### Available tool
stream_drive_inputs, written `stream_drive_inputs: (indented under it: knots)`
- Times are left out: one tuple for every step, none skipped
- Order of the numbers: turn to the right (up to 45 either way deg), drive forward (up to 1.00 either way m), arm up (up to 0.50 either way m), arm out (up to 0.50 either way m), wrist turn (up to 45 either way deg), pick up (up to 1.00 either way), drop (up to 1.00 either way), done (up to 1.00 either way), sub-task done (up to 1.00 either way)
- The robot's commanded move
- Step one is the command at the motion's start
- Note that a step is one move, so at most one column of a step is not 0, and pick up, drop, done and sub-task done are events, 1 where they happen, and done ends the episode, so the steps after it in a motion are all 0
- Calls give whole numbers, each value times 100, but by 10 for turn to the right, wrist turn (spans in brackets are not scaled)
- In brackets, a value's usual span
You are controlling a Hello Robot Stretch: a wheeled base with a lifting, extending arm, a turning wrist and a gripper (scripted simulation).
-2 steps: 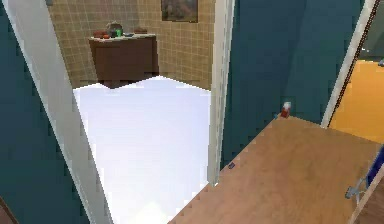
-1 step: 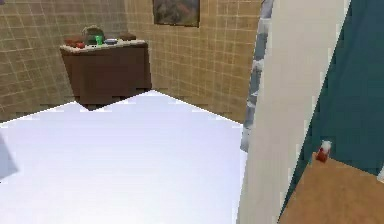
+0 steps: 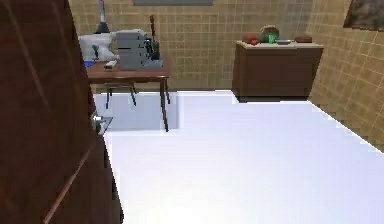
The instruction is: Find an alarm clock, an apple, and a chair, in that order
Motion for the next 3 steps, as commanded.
stream_drive_inputs:
  knots:
    - [0, 100, 0, 0, 0, 0, 0, 0, 0]
    - [0, 25, 0, 0, 0, 0, 0, 0, 0]
    - [-420, 0, 0, 0, 0, 0, 0, 0, 0]
